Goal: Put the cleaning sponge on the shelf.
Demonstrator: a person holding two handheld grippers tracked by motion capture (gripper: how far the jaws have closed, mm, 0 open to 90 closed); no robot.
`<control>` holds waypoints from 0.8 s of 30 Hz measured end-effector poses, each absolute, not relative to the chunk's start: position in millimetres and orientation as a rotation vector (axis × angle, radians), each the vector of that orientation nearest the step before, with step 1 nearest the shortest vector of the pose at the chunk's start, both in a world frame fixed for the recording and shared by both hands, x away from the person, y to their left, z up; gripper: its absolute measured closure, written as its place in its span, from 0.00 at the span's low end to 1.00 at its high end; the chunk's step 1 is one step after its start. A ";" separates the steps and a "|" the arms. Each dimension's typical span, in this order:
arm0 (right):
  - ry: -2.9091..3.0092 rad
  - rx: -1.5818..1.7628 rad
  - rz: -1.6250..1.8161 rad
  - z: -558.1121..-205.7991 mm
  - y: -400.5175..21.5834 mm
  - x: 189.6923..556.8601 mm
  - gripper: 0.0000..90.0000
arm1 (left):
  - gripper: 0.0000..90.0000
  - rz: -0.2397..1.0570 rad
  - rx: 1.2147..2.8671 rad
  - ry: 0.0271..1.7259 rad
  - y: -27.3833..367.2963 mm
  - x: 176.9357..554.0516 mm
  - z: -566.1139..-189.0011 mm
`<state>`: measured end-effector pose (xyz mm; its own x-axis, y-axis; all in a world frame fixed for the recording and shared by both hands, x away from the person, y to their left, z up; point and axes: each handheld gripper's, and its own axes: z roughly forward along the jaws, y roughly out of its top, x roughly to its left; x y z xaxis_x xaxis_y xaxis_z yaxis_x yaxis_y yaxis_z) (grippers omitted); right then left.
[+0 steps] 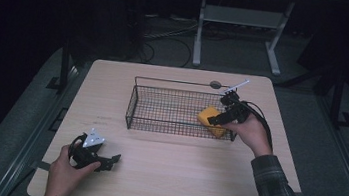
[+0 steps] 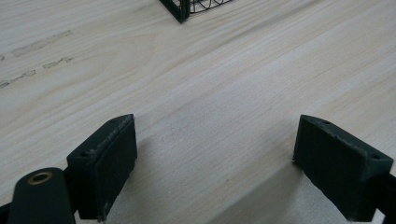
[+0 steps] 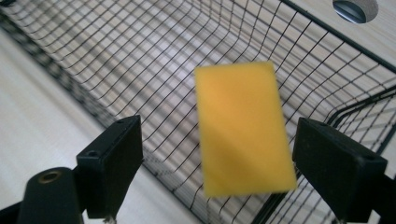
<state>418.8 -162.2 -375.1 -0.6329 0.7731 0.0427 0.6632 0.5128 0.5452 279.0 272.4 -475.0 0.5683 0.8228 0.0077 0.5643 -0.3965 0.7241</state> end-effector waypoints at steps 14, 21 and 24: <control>2.540 1.136 0.874 -380.5 -179.5 345.3 0.17 | 0.14 0.485 2.114 1.102 272.5 279.1 -474.9; 2.545 1.135 0.884 -398.0 -184.9 318.0 0.17 | 0.14 0.484 2.109 1.106 272.2 279.0 -475.1; 2.553 1.145 0.886 -410.7 -188.8 311.1 0.17 | 0.14 0.483 2.113 1.104 272.4 279.0 -475.0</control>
